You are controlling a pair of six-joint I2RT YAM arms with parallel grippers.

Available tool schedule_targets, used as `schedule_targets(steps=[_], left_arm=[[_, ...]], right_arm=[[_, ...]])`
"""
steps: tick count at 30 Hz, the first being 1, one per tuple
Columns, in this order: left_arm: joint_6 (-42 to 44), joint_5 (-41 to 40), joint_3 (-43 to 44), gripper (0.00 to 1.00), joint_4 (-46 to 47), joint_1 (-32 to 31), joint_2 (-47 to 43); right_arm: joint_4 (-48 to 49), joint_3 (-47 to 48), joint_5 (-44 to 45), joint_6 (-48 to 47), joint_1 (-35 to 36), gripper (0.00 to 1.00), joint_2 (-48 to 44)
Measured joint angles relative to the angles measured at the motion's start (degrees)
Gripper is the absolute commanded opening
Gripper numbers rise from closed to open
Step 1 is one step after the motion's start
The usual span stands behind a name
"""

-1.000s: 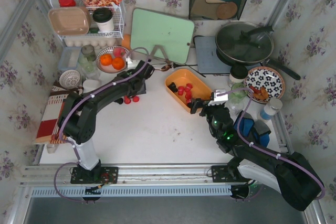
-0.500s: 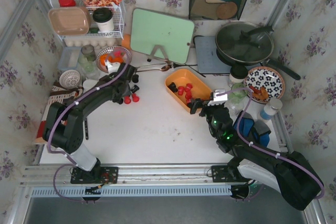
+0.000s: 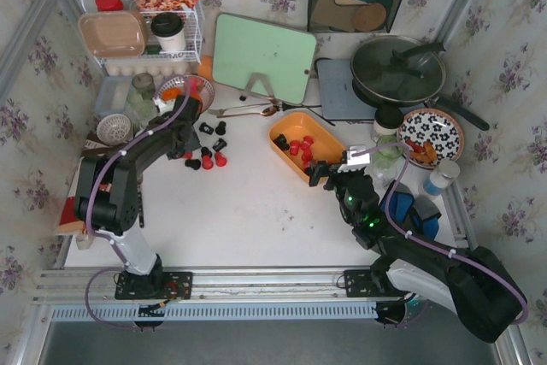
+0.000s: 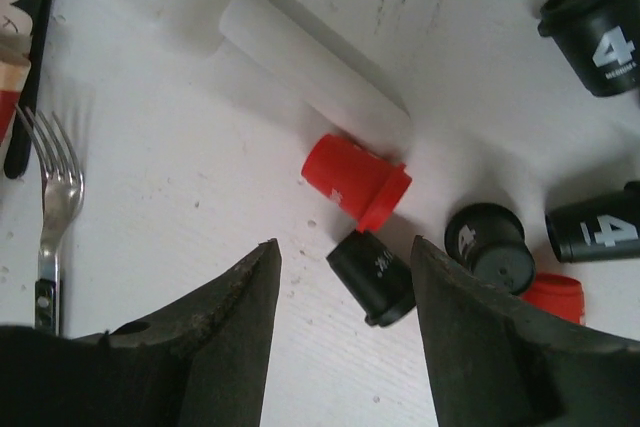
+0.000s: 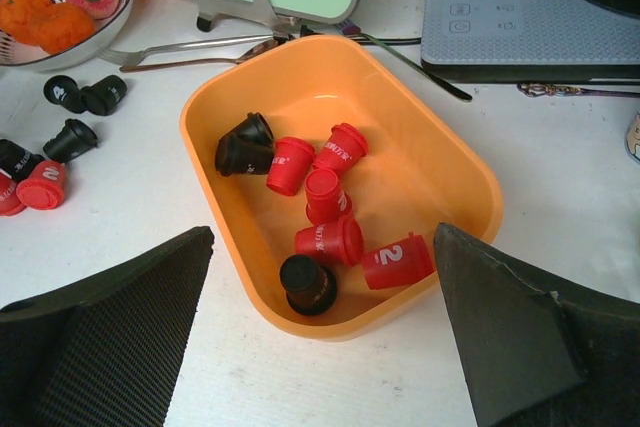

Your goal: Mix the coffee capsules in the storage basket

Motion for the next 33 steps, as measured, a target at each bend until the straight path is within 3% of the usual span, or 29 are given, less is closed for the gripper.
schedule_targets(steps=[10,19,27,33], left_arm=[[9.14,7.10,3.19,0.66,0.70,4.07,5.05],[16.92,23.89,5.11,0.66,0.94,12.22,8.55],[21.44,31.87,11.91,0.60,-3.85,13.00,15.34],[22.75,32.50,13.70,0.42,-5.95,13.16,16.59]], right_arm=[[0.00,0.00,-0.04,0.00,0.02,1.00,0.48],[0.00,0.00,-0.28,0.00,0.02,1.00,0.74],[0.00,0.02,-0.42,0.00,0.00,1.00,1.09],[0.00,0.02,-0.44,0.00,0.00,1.00,1.29]])
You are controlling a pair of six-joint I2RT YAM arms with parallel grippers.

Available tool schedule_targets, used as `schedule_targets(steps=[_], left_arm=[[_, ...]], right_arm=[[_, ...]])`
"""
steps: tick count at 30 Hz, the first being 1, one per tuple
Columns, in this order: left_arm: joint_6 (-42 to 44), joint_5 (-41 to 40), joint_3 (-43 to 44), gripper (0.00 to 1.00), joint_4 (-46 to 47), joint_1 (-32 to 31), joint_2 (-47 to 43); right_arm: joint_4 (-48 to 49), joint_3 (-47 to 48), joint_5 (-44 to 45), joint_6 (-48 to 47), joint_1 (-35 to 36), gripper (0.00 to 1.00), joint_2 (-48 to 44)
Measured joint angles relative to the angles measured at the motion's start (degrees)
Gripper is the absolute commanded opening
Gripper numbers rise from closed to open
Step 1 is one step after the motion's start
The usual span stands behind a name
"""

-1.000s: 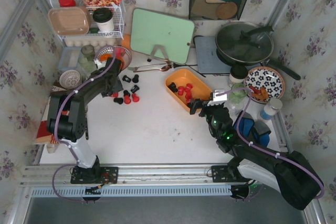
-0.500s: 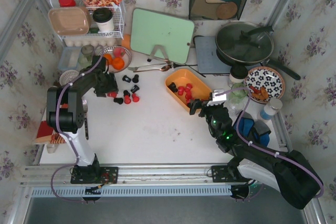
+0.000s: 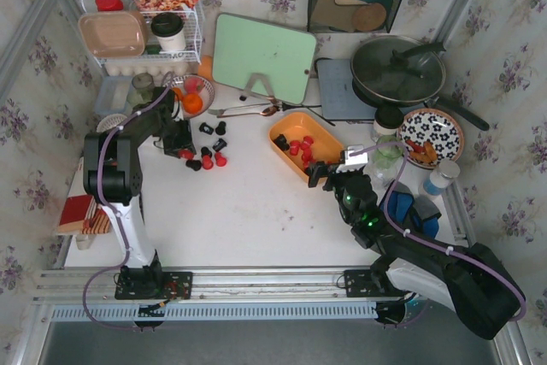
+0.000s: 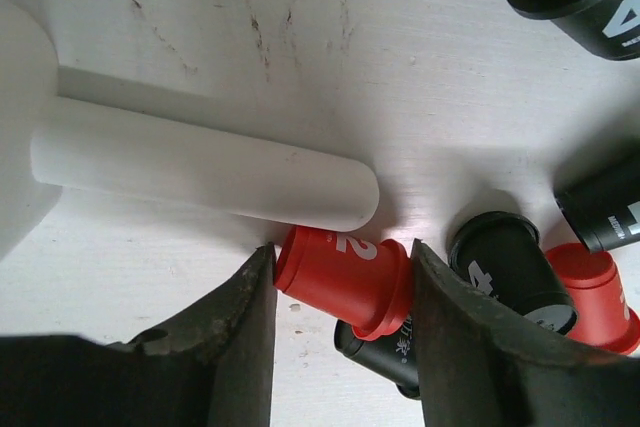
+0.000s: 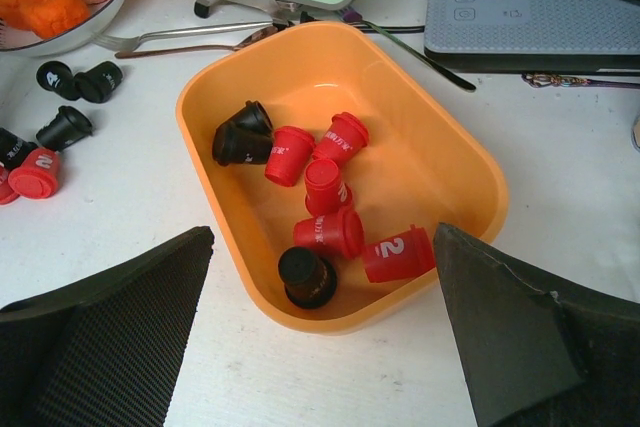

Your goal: Mix the coffee capsules in the storage basket

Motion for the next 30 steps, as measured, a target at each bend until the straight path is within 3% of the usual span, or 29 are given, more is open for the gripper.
schedule_targets(steps=[8,15,22,30], left_arm=[[0.42,0.63,-1.51,0.39,0.63,0.09,-1.18],[-1.44,1.51,-5.62,0.38,1.16,-1.86,-10.08],[-2.54,1.73,-6.16,0.38,7.76,-12.94,-19.37],[-4.11,0.00,-1.14,0.39,17.09,-26.47,-15.19]], right_arm=[[0.00,0.09,-0.22,0.00,0.02,1.00,0.24],[0.00,0.09,-0.26,0.02,0.02,1.00,0.35],[-0.02,0.09,-0.42,0.02,0.02,1.00,0.11],[-0.22,0.09,0.48,0.07,0.02,1.00,-0.68]])
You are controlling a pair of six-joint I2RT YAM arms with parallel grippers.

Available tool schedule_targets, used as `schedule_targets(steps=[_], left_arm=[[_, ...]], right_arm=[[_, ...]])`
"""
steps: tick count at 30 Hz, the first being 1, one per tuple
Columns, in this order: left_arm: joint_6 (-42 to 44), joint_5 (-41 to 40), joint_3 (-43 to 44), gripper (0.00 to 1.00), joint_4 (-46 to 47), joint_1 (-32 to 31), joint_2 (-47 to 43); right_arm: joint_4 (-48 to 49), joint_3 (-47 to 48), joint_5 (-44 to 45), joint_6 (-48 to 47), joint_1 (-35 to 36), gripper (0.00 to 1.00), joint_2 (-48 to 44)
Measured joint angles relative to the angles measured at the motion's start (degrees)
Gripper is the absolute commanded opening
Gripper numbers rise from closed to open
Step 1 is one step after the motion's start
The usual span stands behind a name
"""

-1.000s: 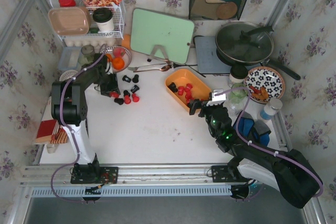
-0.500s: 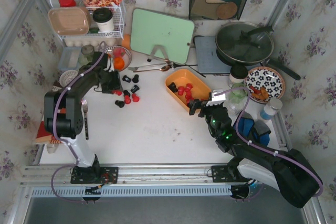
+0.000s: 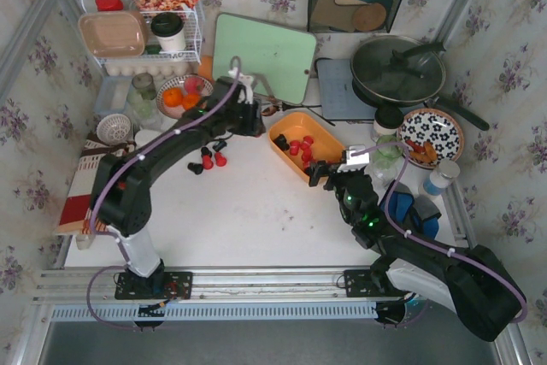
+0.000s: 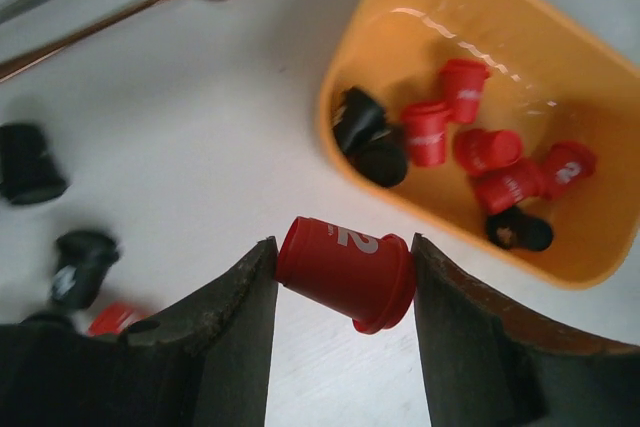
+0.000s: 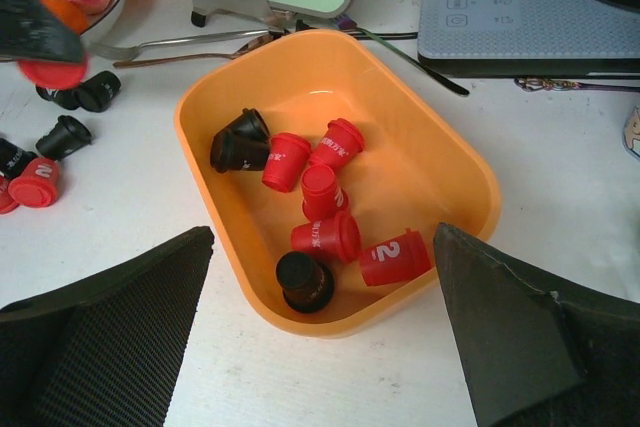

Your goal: Mix the coffee capsules in the storage basket

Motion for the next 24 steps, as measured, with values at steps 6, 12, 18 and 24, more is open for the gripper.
schedule_targets(steps=[6,12,18,24], left_arm=[[-1.46,-1.92,7.45,0.44,3.63,-6.82,8.68],[-2.82,-3.67,16.96,0.52,3.19,-10.62,18.10],[-4.24,-4.96,18.80,0.72,3.19,-10.71,21.11],[-3.43,-5.75,17.40,0.99,4.22,-10.78,18.58]], right_arm=[[-0.13,0.00,1.09,0.11,0.00,1.00,-0.74],[-0.11,0.00,1.27,0.13,0.00,1.00,-1.38],[-0.13,0.00,1.29,0.15,0.00,1.00,-1.38],[-0.13,0.00,1.27,0.15,0.00,1.00,-1.38]])
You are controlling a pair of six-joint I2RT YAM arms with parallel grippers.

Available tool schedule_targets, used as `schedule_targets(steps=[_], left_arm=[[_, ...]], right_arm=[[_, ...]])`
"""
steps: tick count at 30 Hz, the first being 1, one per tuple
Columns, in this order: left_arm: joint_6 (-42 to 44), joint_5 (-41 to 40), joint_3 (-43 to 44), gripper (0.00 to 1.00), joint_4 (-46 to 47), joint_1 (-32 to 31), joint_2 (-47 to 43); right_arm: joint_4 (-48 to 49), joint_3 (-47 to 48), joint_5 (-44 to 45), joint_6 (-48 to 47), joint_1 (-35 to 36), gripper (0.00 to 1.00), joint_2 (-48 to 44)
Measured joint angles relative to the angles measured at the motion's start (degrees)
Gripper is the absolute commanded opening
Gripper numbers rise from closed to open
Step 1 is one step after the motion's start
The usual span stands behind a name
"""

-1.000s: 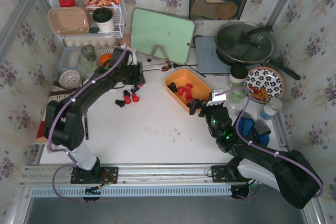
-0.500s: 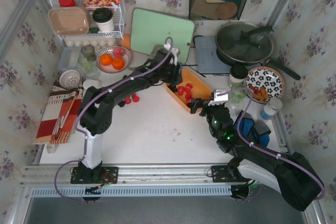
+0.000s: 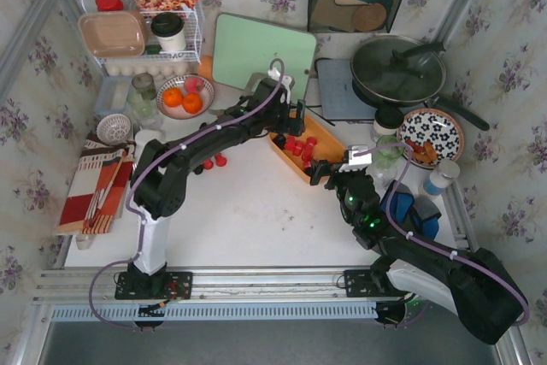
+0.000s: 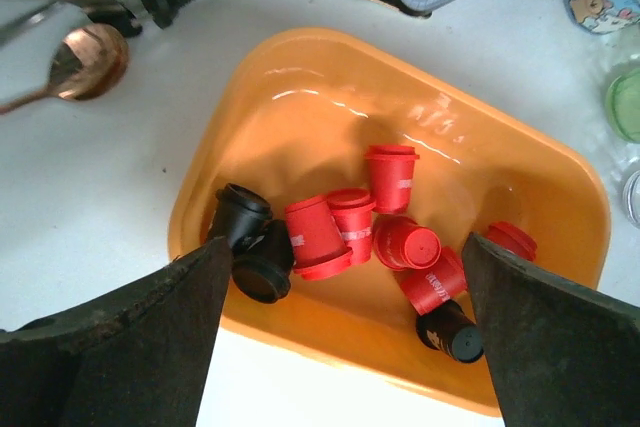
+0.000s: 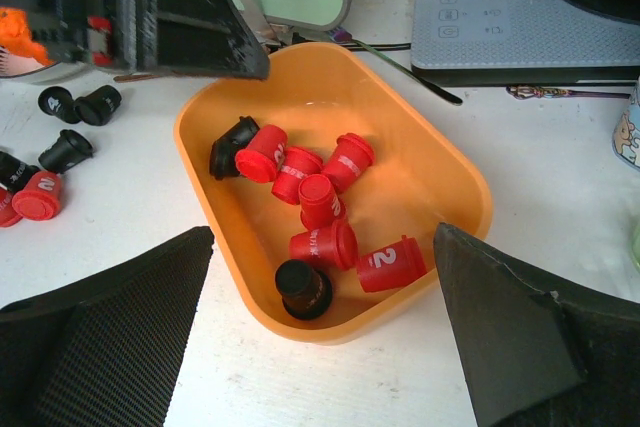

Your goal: Mix the coffee capsules in the storage basket

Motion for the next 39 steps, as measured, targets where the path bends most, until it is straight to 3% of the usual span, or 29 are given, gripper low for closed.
schedule_targets(steps=[10,19,33,39], left_arm=[[3.13,-4.26,-10.38,0.99,2.47,0.00,-12.87],[3.80,-14.43,-26.43,0.99,1.44,-0.02,-32.68],[4.46,-27.65,-33.11,0.99,-17.44,0.00,-61.09],[1.53,-35.80,-38.71,1.00,-26.47,0.07,-73.35]], right_arm=[[0.02,0.00,-0.04,0.00,0.00,1.00,0.81],[0.02,0.70,1.27,-0.04,0.00,1.00,3.69],[0.04,4.37,-4.70,-1.79,0.04,1.00,12.59],[-5.53,10.67,-6.47,-2.99,0.04,1.00,13.51]])
